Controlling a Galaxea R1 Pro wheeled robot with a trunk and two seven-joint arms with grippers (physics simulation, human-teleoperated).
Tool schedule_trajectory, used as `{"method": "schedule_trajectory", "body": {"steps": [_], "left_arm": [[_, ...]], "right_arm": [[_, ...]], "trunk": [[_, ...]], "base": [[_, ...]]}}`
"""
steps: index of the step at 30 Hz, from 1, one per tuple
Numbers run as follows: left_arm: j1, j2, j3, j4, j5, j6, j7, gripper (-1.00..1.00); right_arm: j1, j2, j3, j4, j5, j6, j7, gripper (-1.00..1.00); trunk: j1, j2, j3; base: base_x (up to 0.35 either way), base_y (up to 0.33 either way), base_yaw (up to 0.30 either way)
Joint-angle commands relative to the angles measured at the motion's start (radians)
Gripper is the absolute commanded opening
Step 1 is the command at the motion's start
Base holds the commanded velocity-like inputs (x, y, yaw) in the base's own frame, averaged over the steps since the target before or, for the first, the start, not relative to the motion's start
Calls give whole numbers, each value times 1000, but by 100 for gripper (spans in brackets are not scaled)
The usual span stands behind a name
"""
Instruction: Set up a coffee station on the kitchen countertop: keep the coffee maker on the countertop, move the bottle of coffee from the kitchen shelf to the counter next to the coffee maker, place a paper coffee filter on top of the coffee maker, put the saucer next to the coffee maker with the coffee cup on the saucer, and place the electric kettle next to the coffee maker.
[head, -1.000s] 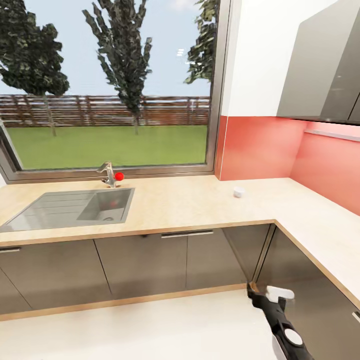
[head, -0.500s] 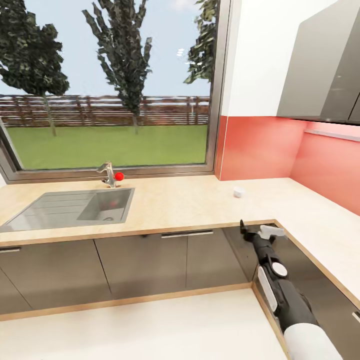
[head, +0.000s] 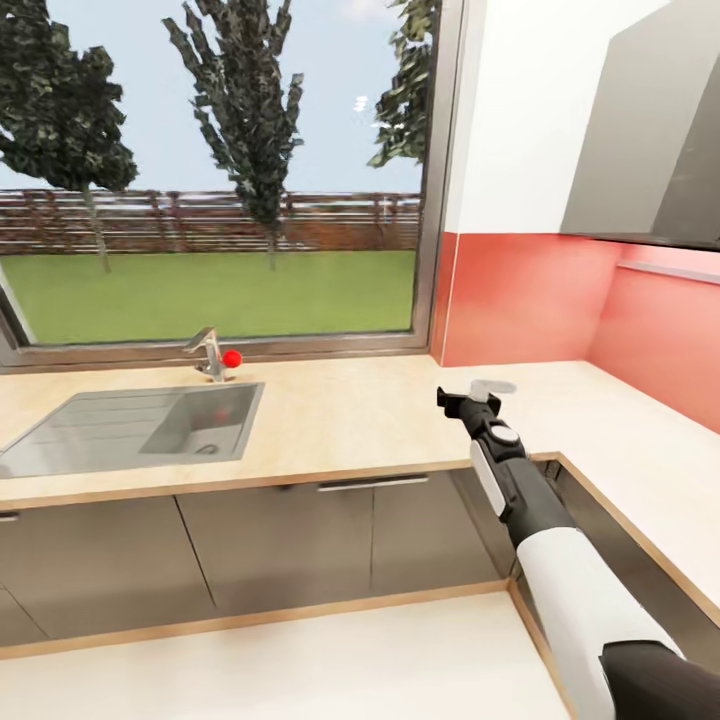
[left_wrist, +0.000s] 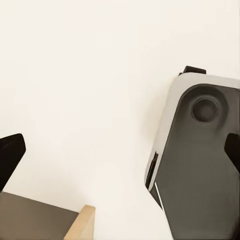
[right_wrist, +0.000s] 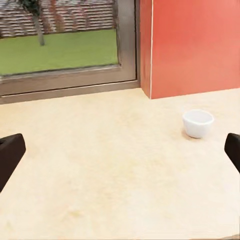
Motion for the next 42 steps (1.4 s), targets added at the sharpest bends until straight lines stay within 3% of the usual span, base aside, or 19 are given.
{"method": "schedule_trajectory", "body": {"steps": [1,24,32,42], "left_arm": [[-1,0,8,2,-10,-4,4,100],[-1,0,17,3,-4,-2,5,100],[3,-2,17,6,-5,-1,3,100],[44,1,7,6,-10,0,-1,100]], "right_arm": [[-2,-1,10,4,-6,6,-8,100],[-2,0,23,93,-8,9,-9,100],[-1,0,23,107,-7,10,-9,100],[0,0,23,120,-7,9,-9,100]], "trunk": [[1,-2,-2],[1,-2,-2],[1,-2,-2],[1,-2,-2]], "base": [[309,-164,0],[285,-216,0],[322,-14,0],[47,0,188]]}}
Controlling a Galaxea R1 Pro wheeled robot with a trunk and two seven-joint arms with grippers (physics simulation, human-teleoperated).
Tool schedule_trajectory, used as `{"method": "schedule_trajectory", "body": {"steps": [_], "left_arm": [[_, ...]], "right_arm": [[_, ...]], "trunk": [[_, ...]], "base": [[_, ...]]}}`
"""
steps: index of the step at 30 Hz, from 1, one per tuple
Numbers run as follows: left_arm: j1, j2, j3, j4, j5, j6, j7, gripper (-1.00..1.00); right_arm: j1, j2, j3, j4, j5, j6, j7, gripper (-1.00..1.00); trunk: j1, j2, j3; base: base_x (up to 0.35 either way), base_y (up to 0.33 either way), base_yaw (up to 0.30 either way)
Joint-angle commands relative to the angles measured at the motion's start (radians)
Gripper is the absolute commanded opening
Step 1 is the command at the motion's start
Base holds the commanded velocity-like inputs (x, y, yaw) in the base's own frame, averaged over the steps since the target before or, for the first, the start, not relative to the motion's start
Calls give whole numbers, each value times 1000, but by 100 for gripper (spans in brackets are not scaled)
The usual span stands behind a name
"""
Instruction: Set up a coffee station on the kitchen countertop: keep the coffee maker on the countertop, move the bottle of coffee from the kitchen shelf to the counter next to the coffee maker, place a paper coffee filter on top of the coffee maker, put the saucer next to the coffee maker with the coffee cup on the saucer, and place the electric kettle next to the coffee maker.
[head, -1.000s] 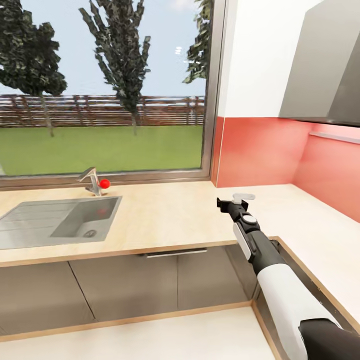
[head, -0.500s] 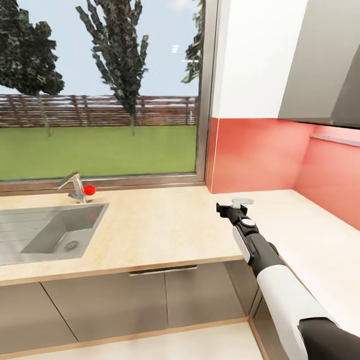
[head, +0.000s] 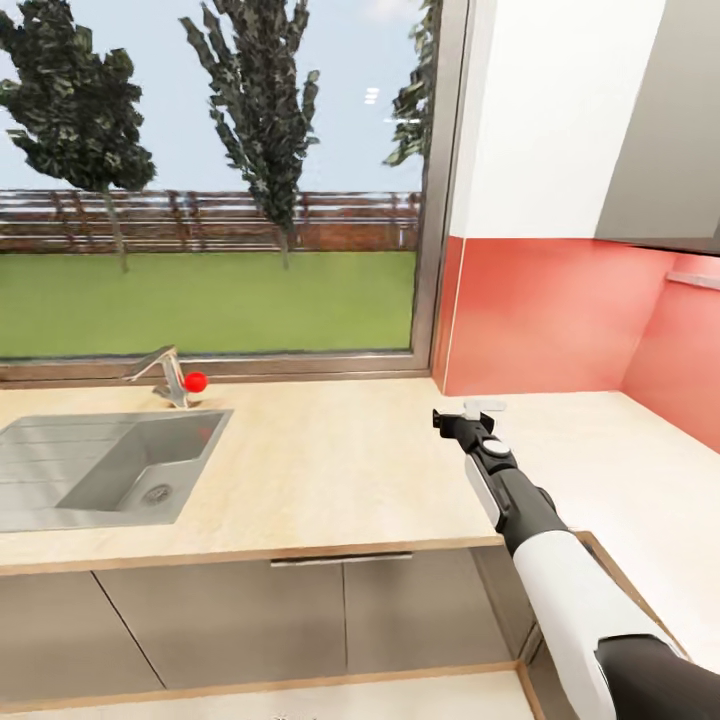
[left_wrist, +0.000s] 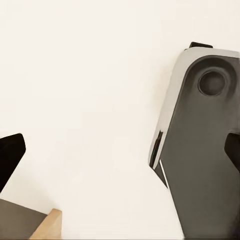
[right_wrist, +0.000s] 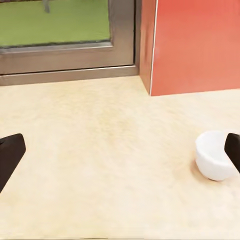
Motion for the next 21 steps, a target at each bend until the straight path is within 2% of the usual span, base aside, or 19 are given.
{"method": "schedule_trajectory", "body": {"steps": [1,7,11,21], "left_arm": [[1,0,7,2,-11,-4,5,100],[6,-2,7,2,-12,33,5,100],[6,-3,7,0,-13,79,6,100],[6,-2,7,0,-13,92,6,100]], "right_arm": [[-1,-1,4,5,-7,5,-8,100],[-1,-1,4,18,-8,5,-8,100],[-1,-2,3,18,-8,5,-8,100],[-1,-1,3,19,-8,5,-8,100]], "trunk": [[1,-2,-2],[1,-2,-2],[1,-2,-2],[1,-2,-2]], "base": [[2,0,273],[56,0,173],[157,-9,26],[231,-123,2]]}}
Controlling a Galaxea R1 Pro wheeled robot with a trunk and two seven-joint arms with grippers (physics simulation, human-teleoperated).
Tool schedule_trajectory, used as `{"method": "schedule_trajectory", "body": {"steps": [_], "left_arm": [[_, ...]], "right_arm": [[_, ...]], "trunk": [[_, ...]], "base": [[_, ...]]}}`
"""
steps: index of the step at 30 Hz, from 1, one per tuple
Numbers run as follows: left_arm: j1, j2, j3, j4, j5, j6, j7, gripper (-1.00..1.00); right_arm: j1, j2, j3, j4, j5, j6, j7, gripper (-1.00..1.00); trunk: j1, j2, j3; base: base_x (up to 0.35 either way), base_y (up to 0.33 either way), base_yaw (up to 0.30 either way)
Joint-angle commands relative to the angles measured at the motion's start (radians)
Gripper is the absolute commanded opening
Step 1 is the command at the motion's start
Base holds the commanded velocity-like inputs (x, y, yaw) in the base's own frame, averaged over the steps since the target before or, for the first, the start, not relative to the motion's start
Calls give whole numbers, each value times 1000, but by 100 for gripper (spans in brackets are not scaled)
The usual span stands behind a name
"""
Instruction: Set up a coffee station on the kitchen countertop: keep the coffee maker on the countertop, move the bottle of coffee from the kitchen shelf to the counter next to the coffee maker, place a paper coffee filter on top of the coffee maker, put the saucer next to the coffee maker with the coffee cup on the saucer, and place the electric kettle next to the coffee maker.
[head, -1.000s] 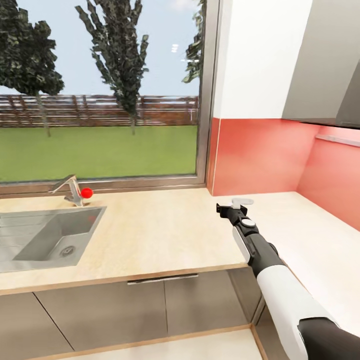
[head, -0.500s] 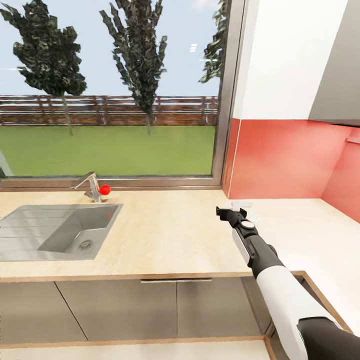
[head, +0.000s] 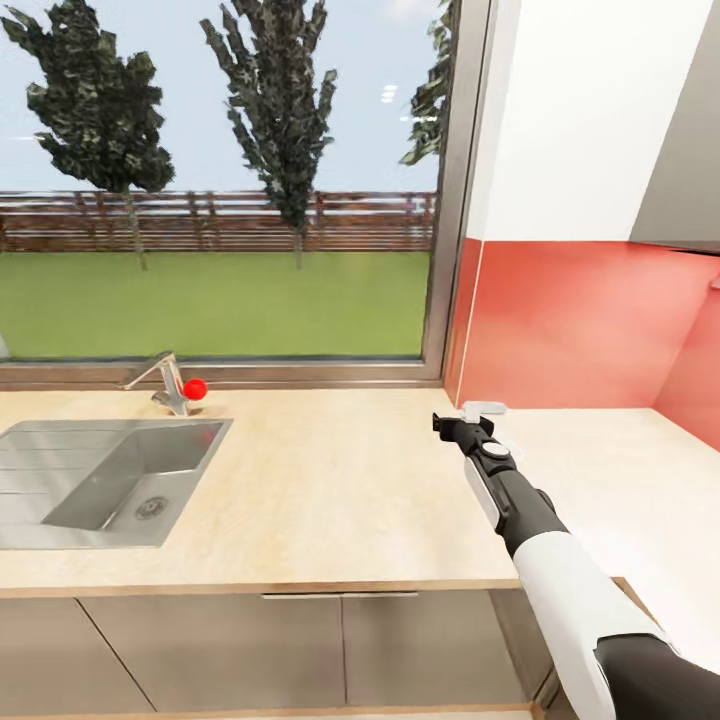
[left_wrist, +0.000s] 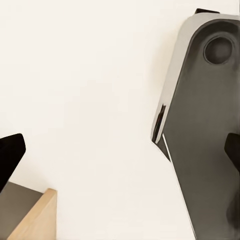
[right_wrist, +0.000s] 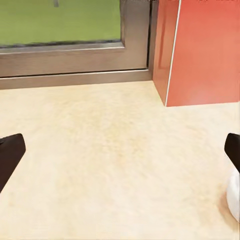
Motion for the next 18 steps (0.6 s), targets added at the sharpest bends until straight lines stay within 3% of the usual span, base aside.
{"method": "schedule_trajectory", "body": {"steps": [1,8,18], "left_arm": [[-1,0,8,2,-10,-4,4,100],[-1,0,8,3,-10,-4,4,100],[-1,-1,9,3,-10,-5,4,100]], "right_arm": [[-1,-1,4,-1,-7,5,-9,100],[-1,-9,4,-2,-5,6,-11,100],[-1,-10,3,-2,-5,5,-11,100]], "trunk": [[1,-2,-2],[1,-2,-2],[1,-2,-2]], "base": [[246,-167,0],[235,-159,0],[25,-16,0]]}}
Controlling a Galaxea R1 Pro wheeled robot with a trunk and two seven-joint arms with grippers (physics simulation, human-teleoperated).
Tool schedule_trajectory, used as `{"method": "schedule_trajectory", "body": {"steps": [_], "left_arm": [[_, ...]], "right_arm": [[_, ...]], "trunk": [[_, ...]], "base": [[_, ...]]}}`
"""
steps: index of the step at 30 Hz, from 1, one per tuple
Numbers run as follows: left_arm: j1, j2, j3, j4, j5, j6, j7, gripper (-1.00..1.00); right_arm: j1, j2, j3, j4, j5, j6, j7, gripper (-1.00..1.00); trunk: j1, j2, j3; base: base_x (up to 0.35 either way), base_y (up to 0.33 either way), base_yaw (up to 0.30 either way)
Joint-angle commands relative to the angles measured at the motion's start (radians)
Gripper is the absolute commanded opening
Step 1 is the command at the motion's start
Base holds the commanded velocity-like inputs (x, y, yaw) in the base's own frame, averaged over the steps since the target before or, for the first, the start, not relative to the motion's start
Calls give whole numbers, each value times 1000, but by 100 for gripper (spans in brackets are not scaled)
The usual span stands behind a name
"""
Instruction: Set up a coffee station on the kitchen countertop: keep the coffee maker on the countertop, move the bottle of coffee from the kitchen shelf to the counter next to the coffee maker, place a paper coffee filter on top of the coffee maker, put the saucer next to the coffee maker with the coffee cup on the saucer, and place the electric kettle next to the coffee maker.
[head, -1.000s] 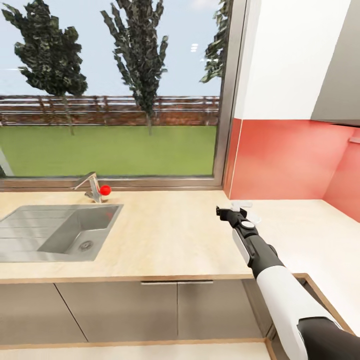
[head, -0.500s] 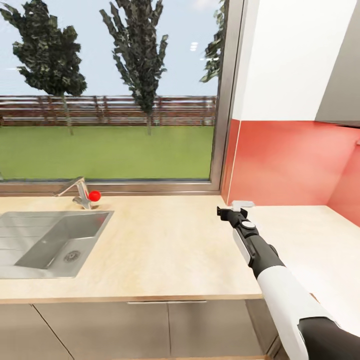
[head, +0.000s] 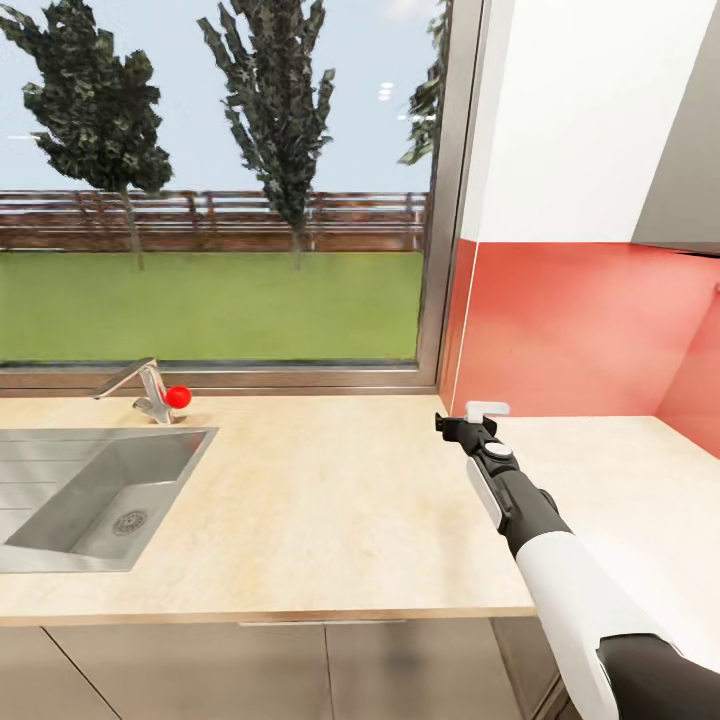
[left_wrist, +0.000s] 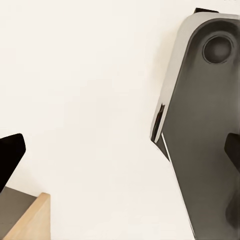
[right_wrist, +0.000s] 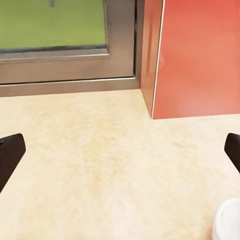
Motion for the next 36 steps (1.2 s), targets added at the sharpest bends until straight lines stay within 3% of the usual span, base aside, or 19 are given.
{"method": "schedule_trajectory", "body": {"steps": [1,20,36], "left_arm": [[-1,1,9,2,-10,-4,4,100],[-1,3,10,2,-9,-4,4,100],[-1,5,9,2,-9,-4,4,100]], "right_arm": [[-1,0,4,-1,-7,5,-8,100],[-1,-9,5,0,-6,6,-6,100],[-1,-7,5,2,-8,9,-8,100]], "trunk": [[1,-2,-2],[1,-2,-2],[1,-2,-2]], "base": [[27,-15,0],[157,-179,0],[23,-16,0]]}}
